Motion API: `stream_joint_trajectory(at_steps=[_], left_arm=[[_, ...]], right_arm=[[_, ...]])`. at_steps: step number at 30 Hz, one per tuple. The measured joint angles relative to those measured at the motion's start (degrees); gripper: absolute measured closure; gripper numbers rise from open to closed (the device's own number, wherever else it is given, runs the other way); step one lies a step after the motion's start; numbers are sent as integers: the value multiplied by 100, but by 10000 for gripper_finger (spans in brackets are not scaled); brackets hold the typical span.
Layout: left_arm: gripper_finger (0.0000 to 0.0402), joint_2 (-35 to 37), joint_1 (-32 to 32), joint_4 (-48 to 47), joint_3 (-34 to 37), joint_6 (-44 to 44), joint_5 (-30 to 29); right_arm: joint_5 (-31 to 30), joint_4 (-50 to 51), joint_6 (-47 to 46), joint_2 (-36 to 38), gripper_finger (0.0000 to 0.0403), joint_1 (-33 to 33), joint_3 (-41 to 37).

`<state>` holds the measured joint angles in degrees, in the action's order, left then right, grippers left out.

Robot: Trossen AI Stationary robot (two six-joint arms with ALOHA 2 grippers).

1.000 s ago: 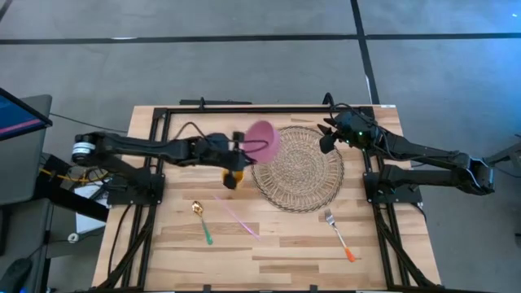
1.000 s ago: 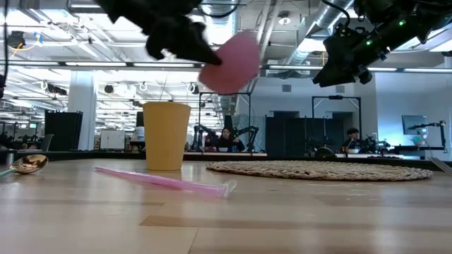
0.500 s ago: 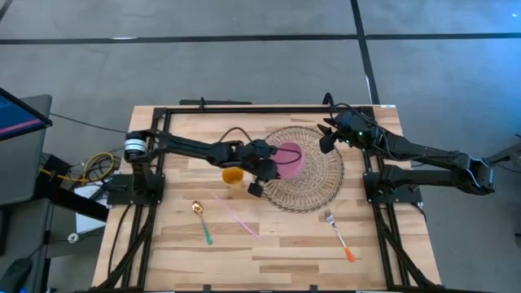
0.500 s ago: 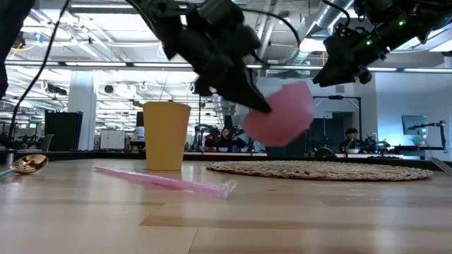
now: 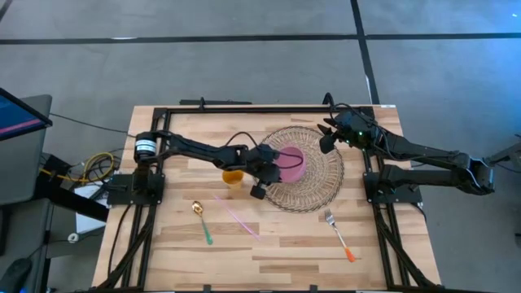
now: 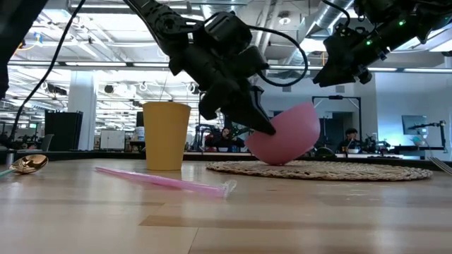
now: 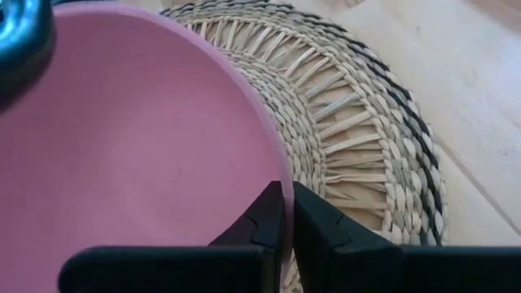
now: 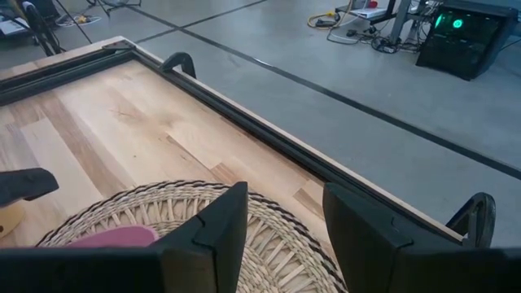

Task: Pick & Place Utensil
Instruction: Put the pink bowl on the brown mat, then put the yellow cup on the brown mat to the top right of the pink bowl

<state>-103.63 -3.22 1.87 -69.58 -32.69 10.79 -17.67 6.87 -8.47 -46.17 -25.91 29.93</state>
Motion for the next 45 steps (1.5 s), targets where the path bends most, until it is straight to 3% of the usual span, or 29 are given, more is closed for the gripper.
stream_joint_trajectory(at_steps=[16,26,34,45], left_arm=[[284,10,0,130,1,-2,1],[269,113,60,142,14,9,-248],[268,1075,181,-806,16,43,-1299],[280,3164,177,-1085,1147,479,-1684]], right_arm=[[-2,0,1,0,248,0,0],[-2,0,2,0,248,0,0],[5,-2,-2,0,248,0,0],[485,-307,-16,0,248,-1,-2]])
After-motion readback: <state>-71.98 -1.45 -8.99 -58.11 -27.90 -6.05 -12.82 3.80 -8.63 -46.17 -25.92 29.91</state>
